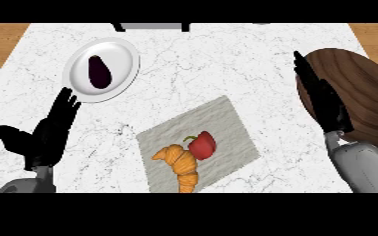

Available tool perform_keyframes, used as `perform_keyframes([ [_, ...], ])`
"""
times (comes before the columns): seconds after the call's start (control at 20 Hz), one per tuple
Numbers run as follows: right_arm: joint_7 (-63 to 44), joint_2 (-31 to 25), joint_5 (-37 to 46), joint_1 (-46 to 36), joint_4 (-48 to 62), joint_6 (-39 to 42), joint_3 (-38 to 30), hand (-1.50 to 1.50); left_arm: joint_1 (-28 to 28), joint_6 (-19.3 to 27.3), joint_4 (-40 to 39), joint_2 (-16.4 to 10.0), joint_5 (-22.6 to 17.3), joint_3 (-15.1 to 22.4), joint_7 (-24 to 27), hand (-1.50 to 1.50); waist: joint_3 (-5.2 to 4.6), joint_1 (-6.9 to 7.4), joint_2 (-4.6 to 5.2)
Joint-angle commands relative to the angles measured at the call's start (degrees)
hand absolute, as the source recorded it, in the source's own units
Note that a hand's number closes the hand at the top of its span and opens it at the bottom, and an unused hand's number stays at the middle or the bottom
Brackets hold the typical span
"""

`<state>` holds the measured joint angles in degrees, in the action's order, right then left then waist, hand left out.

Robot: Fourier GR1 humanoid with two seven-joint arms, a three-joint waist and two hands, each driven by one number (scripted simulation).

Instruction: Pick the bell pepper from the placemat and place it in the bowl

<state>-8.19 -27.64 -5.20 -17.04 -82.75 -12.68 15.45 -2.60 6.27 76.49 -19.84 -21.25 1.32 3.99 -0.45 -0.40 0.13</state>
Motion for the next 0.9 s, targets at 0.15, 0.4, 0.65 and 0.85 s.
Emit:
perform_keyframes([
  [0.15, 9.0, 9.2, 0.4, 1.9, -11.0, -1.8, 5.1, 1.50, -4.3, -3.1, 7.0, -0.3, 6.5, 8.3, 0.1, 0.00, 0.65, -0.37, -0.74],
  [0.4, 7.7, 12.1, 17.7, 3.7, -10.0, -10.9, 16.2, 1.50, -5.0, -5.6, 10.7, 3.5, 9.7, 17.1, -1.3, 0.00, 0.47, 0.19, -0.48],
  [0.65, 18.0, 18.0, 20.4, 0.1, 1.6, -10.3, 17.4, -1.50, -8.7, -7.1, 9.0, 2.9, 9.9, 14.5, -3.7, 0.00, 0.45, 0.66, -0.04],
  [0.85, 5.8, 9.4, 29.4, -3.6, -4.4, -5.3, 20.9, -1.50, -7.6, -4.7, 11.0, 5.4, 11.4, 17.3, -5.3, 0.00, 0.36, 0.11, -0.41],
])
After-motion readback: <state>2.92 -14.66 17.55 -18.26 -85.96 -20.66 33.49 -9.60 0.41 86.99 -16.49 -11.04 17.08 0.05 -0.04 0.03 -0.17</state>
